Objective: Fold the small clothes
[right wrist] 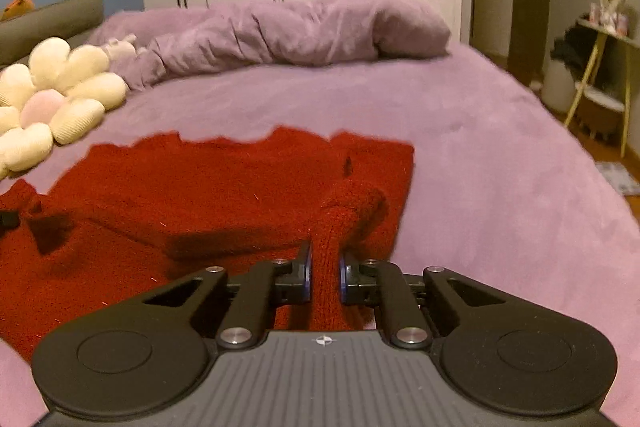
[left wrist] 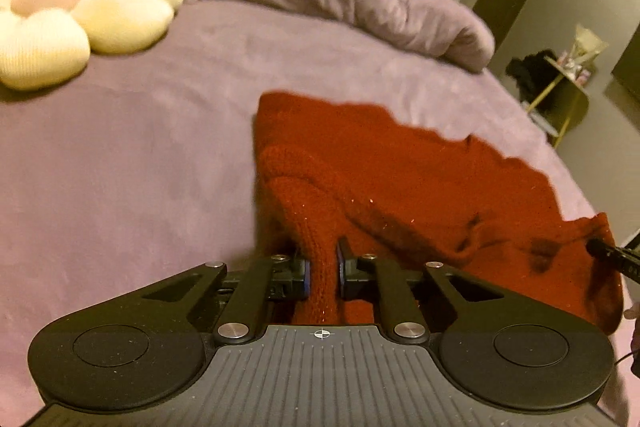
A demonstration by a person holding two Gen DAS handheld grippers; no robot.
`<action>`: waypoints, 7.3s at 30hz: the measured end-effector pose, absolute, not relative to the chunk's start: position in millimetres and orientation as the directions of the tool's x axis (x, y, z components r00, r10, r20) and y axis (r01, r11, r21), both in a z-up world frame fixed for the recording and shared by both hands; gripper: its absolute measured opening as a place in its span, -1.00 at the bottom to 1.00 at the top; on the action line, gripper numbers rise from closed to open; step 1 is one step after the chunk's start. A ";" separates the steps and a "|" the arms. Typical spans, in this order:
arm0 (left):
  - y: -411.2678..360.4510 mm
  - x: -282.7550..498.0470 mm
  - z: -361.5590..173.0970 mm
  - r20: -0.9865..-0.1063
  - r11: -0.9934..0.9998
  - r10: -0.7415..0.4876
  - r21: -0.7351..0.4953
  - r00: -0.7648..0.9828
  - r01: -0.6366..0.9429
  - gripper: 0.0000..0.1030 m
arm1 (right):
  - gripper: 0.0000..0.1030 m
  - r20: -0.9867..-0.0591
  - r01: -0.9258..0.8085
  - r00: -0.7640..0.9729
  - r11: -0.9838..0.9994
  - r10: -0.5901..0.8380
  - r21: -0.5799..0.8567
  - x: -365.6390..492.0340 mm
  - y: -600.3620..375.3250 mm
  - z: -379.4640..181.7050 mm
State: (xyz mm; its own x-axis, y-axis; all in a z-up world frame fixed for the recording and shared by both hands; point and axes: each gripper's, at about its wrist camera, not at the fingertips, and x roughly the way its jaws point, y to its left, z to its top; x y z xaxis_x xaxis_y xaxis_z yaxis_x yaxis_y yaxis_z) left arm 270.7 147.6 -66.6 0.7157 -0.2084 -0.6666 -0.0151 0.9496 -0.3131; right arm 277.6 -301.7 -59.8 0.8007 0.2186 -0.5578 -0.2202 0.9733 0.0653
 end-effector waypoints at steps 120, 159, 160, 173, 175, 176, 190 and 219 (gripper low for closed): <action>109.8 289.1 -90.5 -0.754 0.991 0.016 -0.078 0.656 -0.113 -0.61 | -0.18 -0.609 -0.056 0.774 0.976 0.174 0.208 271.0 -325.2 -94.8; 175.3 323.7 -139.8 -0.676 0.714 -0.342 -0.638 0.653 -0.287 0.25 | -0.73 -0.491 -0.236 0.852 0.971 0.183 -0.047 278.2 -136.7 -95.8; 177.1 325.9 -140.5 -0.674 0.709 -0.342 -0.643 0.655 -0.290 0.18 | -0.76 -0.499 -0.231 0.850 0.970 0.167 -0.070 284.1 -128.5 -101.7; 184.4 329.8 -144.4 -0.627 0.653 -0.364 -0.699 0.688 -0.291 -0.15 | -0.88 -0.512 -0.282 0.847 0.938 0.145 -0.201 279.1 -100.6 -124.2; 183.2 329.6 -139.2 -0.632 0.661 -0.357 -0.692 0.688 -0.292 -0.27 | -0.89 -0.524 -0.290 0.839 0.934 0.145 -0.207 280.0 -103.6 -128.4; 182.8 328.5 -135.4 -0.636 0.667 -0.349 -0.684 0.688 -0.294 -0.32 | -0.89 -0.531 -0.300 0.834 0.930 0.149 -0.211 281.0 -103.6 -122.3; 101.4 320.6 -34.2 -0.617 0.888 -0.274 -0.456 0.738 -0.052 -0.40 | -0.67 -0.456 -0.042 0.886 0.967 -0.080 -0.253 229.6 -192.8 -95.2; -2.1 295.7 -24.7 -0.499 0.837 -0.463 -0.518 0.732 0.176 0.44 | -0.66 -0.471 0.141 0.863 0.982 -0.184 -0.127 200.3 -274.2 -91.3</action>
